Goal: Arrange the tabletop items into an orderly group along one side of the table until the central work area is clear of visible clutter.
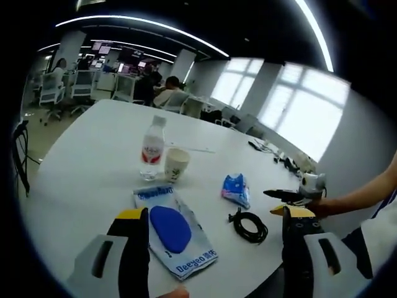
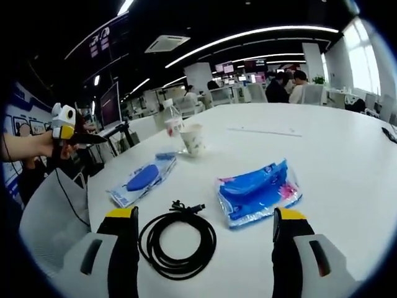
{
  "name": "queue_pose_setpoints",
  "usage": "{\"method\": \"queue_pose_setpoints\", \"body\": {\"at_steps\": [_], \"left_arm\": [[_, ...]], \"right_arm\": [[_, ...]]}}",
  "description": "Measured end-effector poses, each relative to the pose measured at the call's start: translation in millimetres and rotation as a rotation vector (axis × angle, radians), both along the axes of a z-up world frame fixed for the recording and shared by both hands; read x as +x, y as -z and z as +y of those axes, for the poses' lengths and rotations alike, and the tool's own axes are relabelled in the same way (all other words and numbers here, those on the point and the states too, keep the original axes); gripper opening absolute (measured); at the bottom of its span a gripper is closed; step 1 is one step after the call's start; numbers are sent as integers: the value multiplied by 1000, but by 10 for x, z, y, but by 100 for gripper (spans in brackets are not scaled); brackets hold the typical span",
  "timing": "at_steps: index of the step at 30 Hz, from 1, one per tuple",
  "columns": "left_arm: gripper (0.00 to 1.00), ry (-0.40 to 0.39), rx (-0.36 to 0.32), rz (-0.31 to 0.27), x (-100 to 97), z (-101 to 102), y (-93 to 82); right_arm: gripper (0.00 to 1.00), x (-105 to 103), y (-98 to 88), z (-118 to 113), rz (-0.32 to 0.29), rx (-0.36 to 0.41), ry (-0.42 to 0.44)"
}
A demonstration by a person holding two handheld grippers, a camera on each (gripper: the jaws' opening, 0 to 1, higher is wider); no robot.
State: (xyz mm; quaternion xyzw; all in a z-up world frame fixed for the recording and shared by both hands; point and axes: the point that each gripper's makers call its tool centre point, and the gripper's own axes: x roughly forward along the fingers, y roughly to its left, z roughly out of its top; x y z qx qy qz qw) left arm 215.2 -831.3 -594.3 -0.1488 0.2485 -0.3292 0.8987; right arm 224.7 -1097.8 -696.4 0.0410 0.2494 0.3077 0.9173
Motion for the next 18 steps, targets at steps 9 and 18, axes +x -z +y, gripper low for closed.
{"method": "queue_pose_setpoints", "body": {"at_steps": [9,18], "left_arm": [[85,-3,-9,5,72,-12,12],[85,3,-26,-7,129,-124,-4]], "right_arm": [[88,45,20,-125,1,6,26],[87,45,3,-204,4,20,46]]}}
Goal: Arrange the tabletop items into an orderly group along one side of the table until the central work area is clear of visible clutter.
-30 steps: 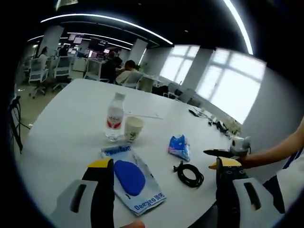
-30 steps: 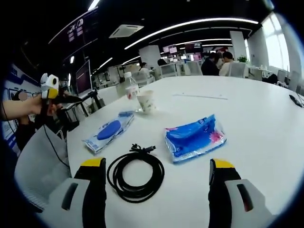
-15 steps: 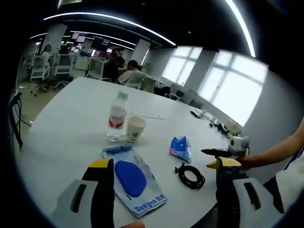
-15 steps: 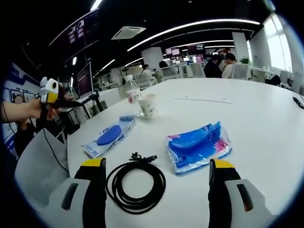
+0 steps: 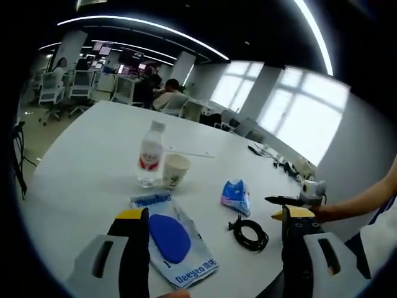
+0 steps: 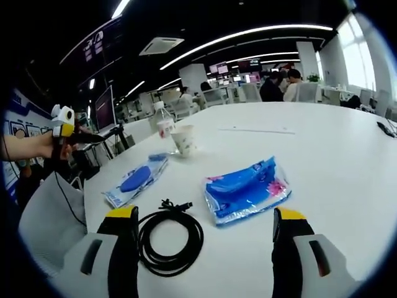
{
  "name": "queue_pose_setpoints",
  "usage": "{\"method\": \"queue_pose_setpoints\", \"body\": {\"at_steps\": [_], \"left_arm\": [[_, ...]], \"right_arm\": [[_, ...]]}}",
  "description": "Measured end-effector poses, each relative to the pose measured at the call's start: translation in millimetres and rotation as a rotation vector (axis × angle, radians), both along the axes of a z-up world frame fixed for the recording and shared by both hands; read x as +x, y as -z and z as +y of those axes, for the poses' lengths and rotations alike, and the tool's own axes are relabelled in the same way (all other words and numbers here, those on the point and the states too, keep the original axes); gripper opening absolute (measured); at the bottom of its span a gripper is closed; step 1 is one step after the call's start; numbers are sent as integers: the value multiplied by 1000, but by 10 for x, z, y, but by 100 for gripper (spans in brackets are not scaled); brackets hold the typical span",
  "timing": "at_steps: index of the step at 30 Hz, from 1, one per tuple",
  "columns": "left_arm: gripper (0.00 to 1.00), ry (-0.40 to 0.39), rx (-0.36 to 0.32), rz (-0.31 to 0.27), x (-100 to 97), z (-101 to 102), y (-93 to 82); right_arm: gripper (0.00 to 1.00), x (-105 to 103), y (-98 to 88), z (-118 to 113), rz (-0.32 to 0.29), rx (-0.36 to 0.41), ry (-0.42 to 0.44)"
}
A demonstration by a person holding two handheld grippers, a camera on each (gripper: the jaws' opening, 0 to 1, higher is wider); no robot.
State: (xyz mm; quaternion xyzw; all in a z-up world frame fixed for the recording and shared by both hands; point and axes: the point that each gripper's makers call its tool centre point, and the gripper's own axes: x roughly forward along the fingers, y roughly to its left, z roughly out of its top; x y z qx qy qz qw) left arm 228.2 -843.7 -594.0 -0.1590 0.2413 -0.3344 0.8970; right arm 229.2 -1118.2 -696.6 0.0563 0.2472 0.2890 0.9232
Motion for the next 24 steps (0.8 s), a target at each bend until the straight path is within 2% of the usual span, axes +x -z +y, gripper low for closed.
{"method": "queue_pose_setpoints", "body": {"at_steps": [16,20,24], "left_arm": [[84,49,14,8,-35,-139,141],[88,59,36,15,-14,-169,196],[87,85,36,10,-32,-230,188]], "right_arm": [[85,24,-101,77,-10,10,-18],[85,-6,-98,85,-1,10,-24],[85,-7,-119,68,-5,11,-14]]}}
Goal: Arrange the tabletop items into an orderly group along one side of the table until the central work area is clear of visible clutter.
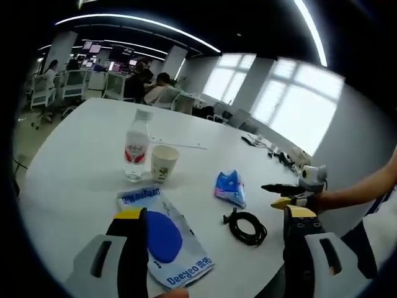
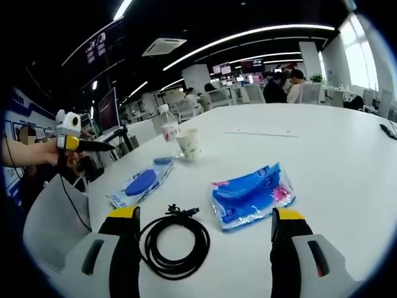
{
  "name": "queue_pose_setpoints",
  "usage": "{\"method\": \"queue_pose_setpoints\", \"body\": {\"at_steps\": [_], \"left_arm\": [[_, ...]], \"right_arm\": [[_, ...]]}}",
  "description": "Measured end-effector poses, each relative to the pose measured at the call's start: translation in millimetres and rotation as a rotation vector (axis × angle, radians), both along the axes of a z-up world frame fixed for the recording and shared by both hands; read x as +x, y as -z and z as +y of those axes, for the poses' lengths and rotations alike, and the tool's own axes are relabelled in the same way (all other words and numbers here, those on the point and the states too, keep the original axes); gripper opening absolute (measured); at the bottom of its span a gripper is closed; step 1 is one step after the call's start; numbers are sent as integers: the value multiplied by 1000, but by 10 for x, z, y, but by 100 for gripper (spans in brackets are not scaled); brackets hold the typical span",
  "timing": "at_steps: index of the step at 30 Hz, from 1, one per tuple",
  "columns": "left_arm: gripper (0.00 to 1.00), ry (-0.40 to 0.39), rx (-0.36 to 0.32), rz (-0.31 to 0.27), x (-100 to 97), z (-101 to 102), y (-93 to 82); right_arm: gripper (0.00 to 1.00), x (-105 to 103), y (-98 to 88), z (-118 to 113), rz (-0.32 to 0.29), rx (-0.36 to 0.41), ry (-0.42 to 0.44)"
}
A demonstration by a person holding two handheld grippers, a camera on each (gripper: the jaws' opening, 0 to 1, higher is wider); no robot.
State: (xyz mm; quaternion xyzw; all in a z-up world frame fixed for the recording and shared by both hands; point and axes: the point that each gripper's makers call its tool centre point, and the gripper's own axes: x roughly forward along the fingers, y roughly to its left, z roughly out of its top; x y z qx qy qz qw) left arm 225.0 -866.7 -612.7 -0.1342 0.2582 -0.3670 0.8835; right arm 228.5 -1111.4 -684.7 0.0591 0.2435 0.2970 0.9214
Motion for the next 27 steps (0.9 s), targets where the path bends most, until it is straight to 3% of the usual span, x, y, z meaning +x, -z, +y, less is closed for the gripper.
{"method": "queue_pose_setpoints", "body": {"at_steps": [15,22,27], "left_arm": [[86,23,14,12,-30,-134,61],[86,10,-12,28,8,-225,56],[85,-9,-21,6,62,-272,-8]], "right_arm": [[84,-37,44,-156,12,-3,26],[84,-10,61,-280,14,13,58],[84,-32,64,-329,19,4,57]]}}
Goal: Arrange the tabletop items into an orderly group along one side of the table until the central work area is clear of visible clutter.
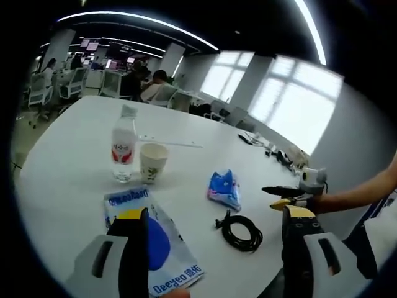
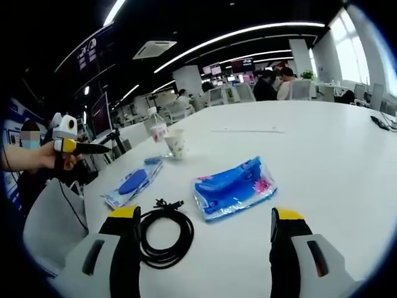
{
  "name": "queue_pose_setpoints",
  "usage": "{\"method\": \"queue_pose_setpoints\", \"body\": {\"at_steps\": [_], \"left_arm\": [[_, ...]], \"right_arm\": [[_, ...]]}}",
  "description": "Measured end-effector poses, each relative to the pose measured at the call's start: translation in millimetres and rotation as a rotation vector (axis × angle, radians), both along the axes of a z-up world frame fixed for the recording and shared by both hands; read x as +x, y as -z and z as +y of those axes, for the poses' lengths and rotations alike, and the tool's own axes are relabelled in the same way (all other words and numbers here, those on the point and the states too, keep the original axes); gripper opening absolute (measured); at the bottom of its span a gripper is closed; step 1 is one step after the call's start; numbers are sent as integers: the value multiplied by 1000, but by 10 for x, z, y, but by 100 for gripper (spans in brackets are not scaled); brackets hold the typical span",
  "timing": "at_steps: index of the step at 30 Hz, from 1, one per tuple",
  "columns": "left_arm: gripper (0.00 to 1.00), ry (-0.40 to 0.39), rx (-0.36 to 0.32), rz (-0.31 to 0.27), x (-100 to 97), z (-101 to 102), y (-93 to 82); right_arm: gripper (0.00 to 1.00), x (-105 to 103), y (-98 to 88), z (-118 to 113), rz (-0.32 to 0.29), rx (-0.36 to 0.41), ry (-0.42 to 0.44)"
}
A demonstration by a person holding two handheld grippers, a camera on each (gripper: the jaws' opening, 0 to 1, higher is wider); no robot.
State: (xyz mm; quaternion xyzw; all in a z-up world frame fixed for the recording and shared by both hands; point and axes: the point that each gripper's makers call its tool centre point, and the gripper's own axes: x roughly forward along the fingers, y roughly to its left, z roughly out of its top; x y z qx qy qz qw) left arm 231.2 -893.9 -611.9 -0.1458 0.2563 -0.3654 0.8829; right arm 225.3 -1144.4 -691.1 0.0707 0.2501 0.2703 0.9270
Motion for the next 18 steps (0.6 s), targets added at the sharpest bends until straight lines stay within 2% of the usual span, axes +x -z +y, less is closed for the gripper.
{"method": "queue_pose_setpoints", "body": {"at_steps": [4,18], "left_arm": [[85,7,-13,-3,-24,-86,-17],[84,8,-9,30,-139,-257,141]], "right_arm": [[84,1,-11,0,-5,13,13],[84,-13,59,-28,11,2,-7]]}}
